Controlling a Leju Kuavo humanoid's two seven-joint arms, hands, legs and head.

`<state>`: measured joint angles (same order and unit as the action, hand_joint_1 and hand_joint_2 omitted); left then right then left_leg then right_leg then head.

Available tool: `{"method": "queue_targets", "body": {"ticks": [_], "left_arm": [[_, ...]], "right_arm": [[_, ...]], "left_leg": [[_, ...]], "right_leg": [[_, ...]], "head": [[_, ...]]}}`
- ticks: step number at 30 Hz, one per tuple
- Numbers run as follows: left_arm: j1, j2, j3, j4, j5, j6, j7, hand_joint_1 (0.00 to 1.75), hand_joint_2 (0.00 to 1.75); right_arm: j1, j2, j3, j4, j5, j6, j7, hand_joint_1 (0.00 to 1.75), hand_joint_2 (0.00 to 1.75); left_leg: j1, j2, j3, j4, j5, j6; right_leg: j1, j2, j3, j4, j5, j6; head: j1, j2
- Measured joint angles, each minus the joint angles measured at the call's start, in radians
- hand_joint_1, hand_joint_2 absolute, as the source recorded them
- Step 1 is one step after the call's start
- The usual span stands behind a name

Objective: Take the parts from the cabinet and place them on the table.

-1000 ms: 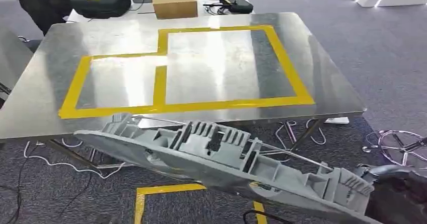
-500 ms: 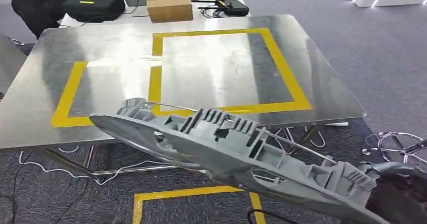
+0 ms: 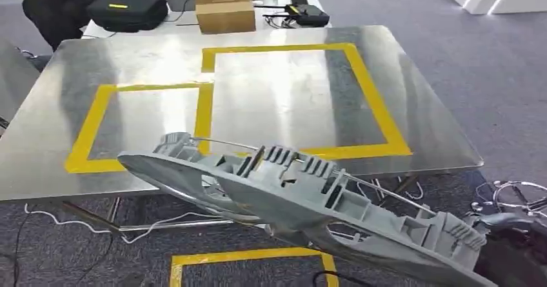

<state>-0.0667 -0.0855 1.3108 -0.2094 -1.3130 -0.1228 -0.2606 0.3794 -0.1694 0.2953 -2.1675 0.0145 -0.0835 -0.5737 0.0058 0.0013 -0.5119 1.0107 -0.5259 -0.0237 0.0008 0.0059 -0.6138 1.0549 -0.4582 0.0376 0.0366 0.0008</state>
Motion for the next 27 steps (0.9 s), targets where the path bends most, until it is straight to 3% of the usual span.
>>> {"method": "queue_targets", "body": {"ticks": [1, 3, 4, 7, 8, 9, 10, 12, 13, 14, 15, 16, 18, 19, 22, 23, 24, 25, 27], "left_arm": [[0.001, 0.000, 0.000, 0.000, 0.000, 0.000, 0.000, 0.00, 0.00], [-0.003, 0.002, 0.000, 0.000, 0.000, 0.000, 0.000, 0.00, 0.00], [-0.005, 0.002, 0.000, 0.000, 0.001, -0.002, 0.000, 0.00, 0.00], [-0.001, 0.001, 0.000, 0.000, 0.002, -0.003, -0.001, 0.00, 0.00], [0.001, 0.001, 0.000, 0.000, 0.003, -0.003, -0.001, 0.00, 0.00], [0.002, 0.001, 0.000, 0.000, 0.003, -0.003, -0.001, 0.00, 0.00], [0.002, 0.002, 0.000, 0.000, 0.003, -0.003, -0.001, 0.00, 0.00], [0.003, 0.003, 0.000, 0.000, 0.006, -0.003, -0.001, 0.00, 0.00], [0.004, 0.004, 0.000, 0.000, 0.006, -0.003, -0.001, 0.00, 0.00], [0.000, 0.003, 0.000, 0.000, 0.008, -0.003, -0.001, 0.00, 0.00], [0.001, 0.003, 0.000, 0.000, 0.009, -0.003, -0.001, 0.00, 0.00], [0.002, 0.003, 0.000, 0.000, 0.011, -0.003, -0.001, 0.00, 0.00], [0.006, 0.001, 0.000, 0.000, 0.012, -0.003, 0.000, 0.00, 0.00], [0.006, 0.003, 0.001, 0.000, 0.014, -0.002, 0.000, 0.00, 0.00], [0.006, 0.006, 0.002, 0.000, 0.019, 0.000, 0.010, 0.00, 0.00], [0.009, 0.006, 0.002, 0.000, 0.019, 0.000, 0.013, 0.00, 0.00], [0.011, 0.006, 0.002, 0.000, 0.019, 0.000, 0.016, 0.00, 0.00], [0.013, 0.005, 0.002, 0.000, 0.019, 0.000, 0.017, 0.00, 0.00], [0.013, 0.005, 0.002, 0.000, 0.019, -0.003, 0.017, 0.00, 0.00]], "right_arm": [[0.003, 0.000, -0.001, 0.000, 0.000, 0.000, 0.000, 1.75, 1.75], [0.007, 0.000, -0.002, 0.000, 0.000, -0.002, 0.000, 1.75, 1.75], [0.007, 0.000, -0.002, 0.000, 0.000, -0.003, 0.000, 1.75, 1.75], [0.014, 0.000, -0.003, 0.000, -0.003, -0.004, 0.000, 1.75, 1.75], [0.018, 0.000, -0.003, 0.000, -0.004, -0.005, 0.000, 1.75, 1.75], [0.022, 0.000, -0.003, 0.000, -0.004, -0.005, 0.000, 1.75, 1.75], [0.025, 0.000, -0.004, 0.000, -0.005, -0.006, 0.000, 1.75, 1.75], [0.028, 0.000, -0.005, 0.000, -0.006, -0.008, 0.000, 1.75, 1.75], [0.028, 0.000, -0.005, 0.000, -0.006, -0.008, 0.001, 1.75, 1.75], [0.031, 0.000, -0.005, 0.000, -0.007, -0.009, 0.001, 1.75, 1.75], [0.032, 0.000, -0.005, 0.000, -0.007, -0.010, 0.002, 1.75, 1.75], [0.035, 0.000, -0.008, 0.000, -0.007, -0.011, 0.002, 1.75, 1.75], [0.042, -0.001, -0.013, 0.000, -0.007, -0.015, 0.002, 1.75, 1.75], [0.046, -0.002, -0.019, 0.000, -0.006, -0.018, 0.002, 1.75, 1.75], [0.067, -0.002, -0.049, 0.000, -0.006, -0.033, 0.005, 1.75, 1.75], [0.073, -0.003, -0.063, -0.001, -0.008, -0.035, 0.006, 1.75, 1.75], [0.080, -0.003, -0.080, -0.003, -0.010, -0.035, 0.007, 1.75, 1.75], [0.085, -0.003, -0.097, -0.003, -0.010, -0.033, 0.009, 1.75, 1.75], [0.093, -0.003, -0.143, -0.006, -0.004, -0.016, 0.020, 1.75, 1.75]], "left_leg": [[0.000, 0.000, 0.008, 0.005, 0.006, -0.007], [0.000, 0.000, 0.004, 0.020, -0.001, -0.015], [0.000, 0.000, -0.023, 0.068, -0.014, -0.019], [0.001, 0.000, -0.162, 0.276, -0.103, -0.024], [0.001, 0.000, -0.189, 0.299, -0.107, -0.023], [0.000, 0.000, -0.195, 0.286, -0.085, -0.021], [0.000, 0.000, -0.185, 0.243, -0.039, -0.018], [-0.001, 0.000, -0.128, 0.082, 0.088, -0.006], [-0.003, 0.001, -0.120, 0.035, 0.096, -0.001], [-0.003, 0.001, -0.115, 0.026, 0.051, -0.004], [-0.006, 0.000, -0.111, 0.020, 0.053, 0.000], [-0.004, 0.000, -0.107, 0.006, 0.063, 0.007], [0.003, -0.001, -0.082, 0.005, 0.075, 0.017], [0.003, -0.001, -0.071, 0.005, 0.071, 0.025], [0.003, -0.001, -0.058, 0.005, 0.055, 0.031], [0.003, -0.002, -0.052, 0.005, 0.048, 0.031], [0.003, -0.002, -0.042, 0.005, 0.040, 0.030], [0.003, -0.003, -0.029, 0.005, 0.031, 0.028], [0.005, -0.003, -0.001, 0.005, 0.012, 0.023]], "right_leg": [[0.000, 0.000, -0.005, -0.003, -0.001, -0.006], [-0.007, 0.003, 0.017, -0.008, -0.002, -0.015], [-0.007, 0.003, 0.022, -0.009, -0.005, -0.020], [-0.006, 0.003, 0.031, -0.009, -0.018, -0.030], [-0.006, 0.005, 0.036, -0.009, -0.023, -0.030], [-0.006, 0.006, 0.045, -0.009, -0.030, -0.029], [-0.006, 0.007, 0.057, -0.009, -0.037, -0.027], [-0.007, 0.007, 0.075, -0.012, -0.054, -0.022], [-0.004, 0.007, 0.083, -0.008, -0.062, -0.016], [-0.001, 0.010, 0.083, -0.011, -0.069, -0.009], [-0.002, 0.010, 0.086, -0.027, -0.075, -0.003], [-0.001, 0.009, 0.103, -0.013, -0.058, 0.008], [-0.002, 0.007, 0.114, -0.016, -0.077, 0.020], [-0.002, 0.003, 0.103, 0.019, -0.094, 0.025], [-0.003, 0.003, -0.032, 0.239, -0.185, 0.033], [-0.003, 0.003, -0.068, 0.280, -0.202, 0.034], [-0.003, 0.003, -0.080, 0.272, -0.190, 0.036], [-0.003, 0.003, -0.070, 0.219, -0.150, 0.033], [-0.003, 0.002, -0.016, 0.054, -0.031, 0.028]], "head": [[0.001, 0.000], [0.001, 0.000], [-0.006, 0.000], [-0.006, 0.000], [-0.006, 0.000], [-0.007, 0.000], [-0.006, 0.000], [-0.007, 0.000], [-0.007, 0.000], [-0.010, 0.000], [-0.010, 0.000], [-0.012, 0.000], [-0.008, 0.000], [-0.003, 0.000], [-0.001, 0.000], [-0.001, 0.000], [-0.001, 0.000], [0.000, 0.000], [0.000, 0.000]]}}
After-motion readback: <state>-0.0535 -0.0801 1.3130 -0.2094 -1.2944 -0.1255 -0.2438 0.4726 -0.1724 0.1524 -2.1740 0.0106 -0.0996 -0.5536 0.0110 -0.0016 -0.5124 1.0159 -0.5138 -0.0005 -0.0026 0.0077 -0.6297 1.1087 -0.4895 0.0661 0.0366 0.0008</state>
